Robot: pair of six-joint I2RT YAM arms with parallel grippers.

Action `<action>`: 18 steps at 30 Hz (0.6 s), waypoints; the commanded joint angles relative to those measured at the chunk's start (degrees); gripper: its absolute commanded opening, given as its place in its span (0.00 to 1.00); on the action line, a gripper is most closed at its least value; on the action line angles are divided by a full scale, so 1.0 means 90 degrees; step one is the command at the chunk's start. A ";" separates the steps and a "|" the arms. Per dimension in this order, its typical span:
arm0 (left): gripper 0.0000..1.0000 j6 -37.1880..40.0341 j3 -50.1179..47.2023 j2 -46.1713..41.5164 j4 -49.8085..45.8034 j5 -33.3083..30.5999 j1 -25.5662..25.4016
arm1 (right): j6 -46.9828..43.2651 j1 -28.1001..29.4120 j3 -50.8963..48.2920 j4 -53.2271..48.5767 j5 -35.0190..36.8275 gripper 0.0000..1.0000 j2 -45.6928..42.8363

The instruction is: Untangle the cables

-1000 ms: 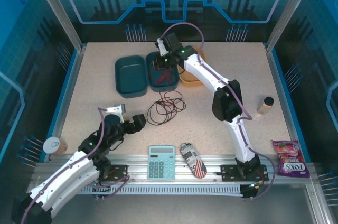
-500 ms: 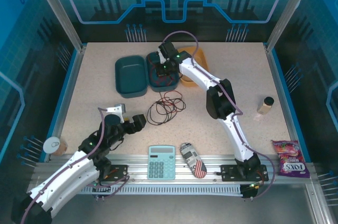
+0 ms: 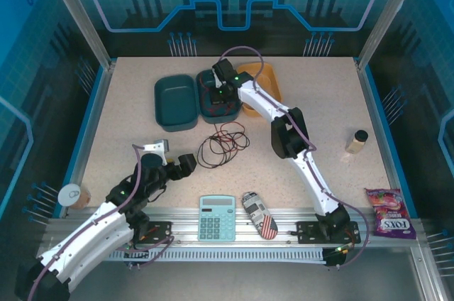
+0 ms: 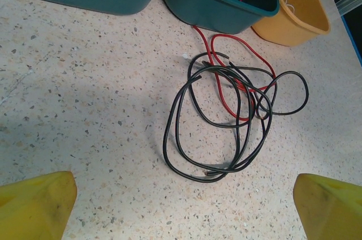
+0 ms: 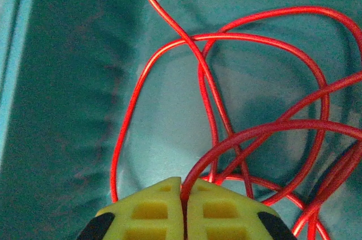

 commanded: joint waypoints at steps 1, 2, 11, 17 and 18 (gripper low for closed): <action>0.99 0.0140 0.0091 0.0032 -0.0031 0.0021 0.0029 | 0.0157 -0.0116 0.0199 -0.0079 -0.0279 0.07 0.0210; 0.99 0.0140 0.0087 0.0045 -0.0019 0.0025 0.0034 | 0.0189 -0.0126 0.0197 -0.0085 -0.0343 0.07 0.0221; 0.99 0.0123 0.0100 0.0075 -0.0009 0.0034 0.0044 | 0.0312 -0.0090 -0.0137 -0.0302 -0.0774 0.08 -0.0158; 0.99 0.0108 0.0091 0.0073 0.0020 0.0038 0.0037 | 0.0256 0.0001 -0.0638 -0.0465 -0.0640 0.13 -0.0877; 0.99 0.0108 0.0090 0.0074 0.0025 0.0045 0.0036 | 0.0247 0.0020 -0.0721 -0.0477 -0.0621 0.14 -0.0986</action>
